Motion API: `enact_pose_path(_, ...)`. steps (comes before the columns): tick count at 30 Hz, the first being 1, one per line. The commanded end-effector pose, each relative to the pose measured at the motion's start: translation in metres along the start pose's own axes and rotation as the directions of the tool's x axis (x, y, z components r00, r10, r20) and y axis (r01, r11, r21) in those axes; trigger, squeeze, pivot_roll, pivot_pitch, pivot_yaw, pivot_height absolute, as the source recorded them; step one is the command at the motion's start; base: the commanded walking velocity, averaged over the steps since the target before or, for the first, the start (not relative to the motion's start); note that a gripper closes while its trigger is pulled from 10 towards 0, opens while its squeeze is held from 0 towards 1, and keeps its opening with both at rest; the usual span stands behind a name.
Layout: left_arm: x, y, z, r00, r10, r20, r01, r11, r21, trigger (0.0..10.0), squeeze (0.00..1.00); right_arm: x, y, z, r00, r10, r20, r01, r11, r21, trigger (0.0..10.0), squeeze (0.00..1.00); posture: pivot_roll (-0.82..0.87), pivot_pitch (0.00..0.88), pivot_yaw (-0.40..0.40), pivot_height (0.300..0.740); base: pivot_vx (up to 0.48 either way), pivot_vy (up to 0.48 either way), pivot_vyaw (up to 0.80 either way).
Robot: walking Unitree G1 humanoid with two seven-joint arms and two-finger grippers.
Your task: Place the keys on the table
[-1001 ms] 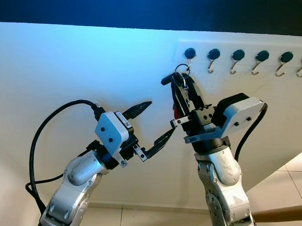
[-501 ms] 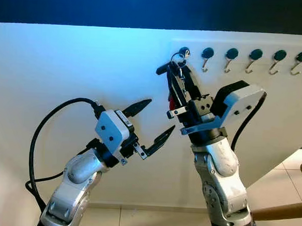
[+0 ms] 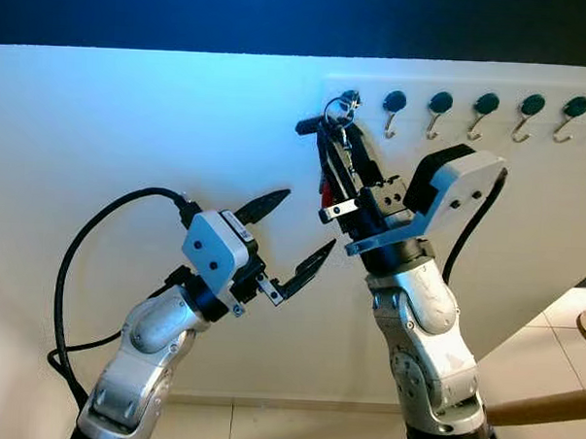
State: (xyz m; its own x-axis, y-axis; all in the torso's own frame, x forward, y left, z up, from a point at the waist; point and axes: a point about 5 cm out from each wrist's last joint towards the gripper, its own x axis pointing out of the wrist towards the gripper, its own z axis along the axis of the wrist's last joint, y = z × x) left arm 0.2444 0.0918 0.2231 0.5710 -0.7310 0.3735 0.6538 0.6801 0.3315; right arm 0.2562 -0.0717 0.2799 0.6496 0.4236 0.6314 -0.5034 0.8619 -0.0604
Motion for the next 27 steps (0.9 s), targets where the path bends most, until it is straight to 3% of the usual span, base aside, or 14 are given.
enact_pose_path(1,-0.001,0.002,-0.003,1.0,-0.009,-0.021,0.009,1.0,0.02,10.0,0.0,0.004,0.011,0.001,0.997,0.081,-0.005,-0.081,0.997,0.016,10.0,0.0,0.01,0.12,0.014,0.74,0.0,0.0,0.0)
enact_pose_path(13,-0.001,0.002,-0.002,1.0,-0.002,-0.016,0.003,1.0,0.014,10.0,0.0,-0.019,-0.002,-0.017,0.997,0.013,-0.081,-0.015,1.0,-0.027,10.0,0.02,0.01,0.123,0.009,0.74,0.0,0.0,0.0)
enact_pose_path(14,-0.002,0.003,-0.002,1.0,0.004,-0.013,-0.004,1.0,0.013,10.0,0.0,-0.02,-0.005,-0.016,0.997,0.004,-0.073,-0.007,0.999,-0.036,10.0,1.0,0.01,0.125,0.01,0.74,0.0,0.0,0.0)
enact_pose_path(26,-0.003,0.008,-0.002,0.999,0.034,-0.01,-0.034,0.999,0.005,10.0,0.0,-0.026,-0.005,-0.02,0.996,-0.01,-0.094,0.0,0.995,-0.103,10.0,1.0,0.01,0.129,0.009,0.74,0.0,0.0,0.0)
enact_pose_path(27,-0.003,0.008,-0.002,0.999,0.038,-0.01,-0.038,0.999,0.003,10.0,0.0,-0.028,-0.007,-0.022,0.994,-0.02,-0.104,0.007,0.992,-0.124,10.0,0.0,0.01,0.128,0.009,0.74,0.0,0.0,0.0)
